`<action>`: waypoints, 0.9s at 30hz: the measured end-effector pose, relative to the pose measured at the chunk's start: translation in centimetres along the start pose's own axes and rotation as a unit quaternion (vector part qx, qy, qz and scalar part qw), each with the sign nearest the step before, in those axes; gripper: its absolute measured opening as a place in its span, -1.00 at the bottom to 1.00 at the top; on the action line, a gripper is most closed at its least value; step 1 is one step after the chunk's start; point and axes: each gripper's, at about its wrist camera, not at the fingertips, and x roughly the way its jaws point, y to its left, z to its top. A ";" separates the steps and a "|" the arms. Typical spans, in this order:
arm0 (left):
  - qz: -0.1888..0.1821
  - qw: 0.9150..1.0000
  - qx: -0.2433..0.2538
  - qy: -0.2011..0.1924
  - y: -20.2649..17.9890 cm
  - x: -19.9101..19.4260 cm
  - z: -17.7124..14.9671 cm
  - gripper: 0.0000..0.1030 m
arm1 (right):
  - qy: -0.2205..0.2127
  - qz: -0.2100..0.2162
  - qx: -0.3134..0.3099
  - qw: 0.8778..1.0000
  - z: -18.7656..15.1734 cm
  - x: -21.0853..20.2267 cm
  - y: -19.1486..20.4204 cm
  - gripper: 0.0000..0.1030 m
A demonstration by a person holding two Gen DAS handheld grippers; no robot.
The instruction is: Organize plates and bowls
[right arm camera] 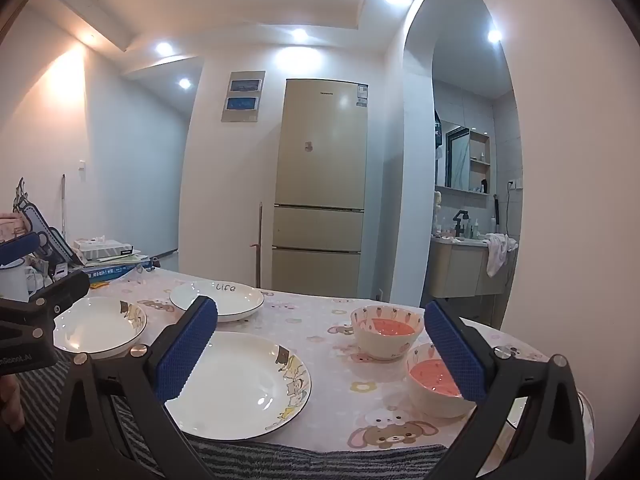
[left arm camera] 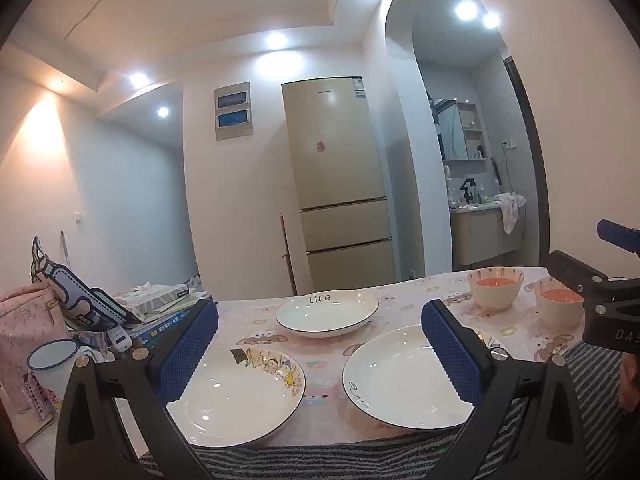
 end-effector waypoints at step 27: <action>-0.001 1.000 -0.012 0.006 0.1 0.2 0.4 1.00 | 0.007 0.001 -0.003 1.000 -0.5 0.4 0.0 1.00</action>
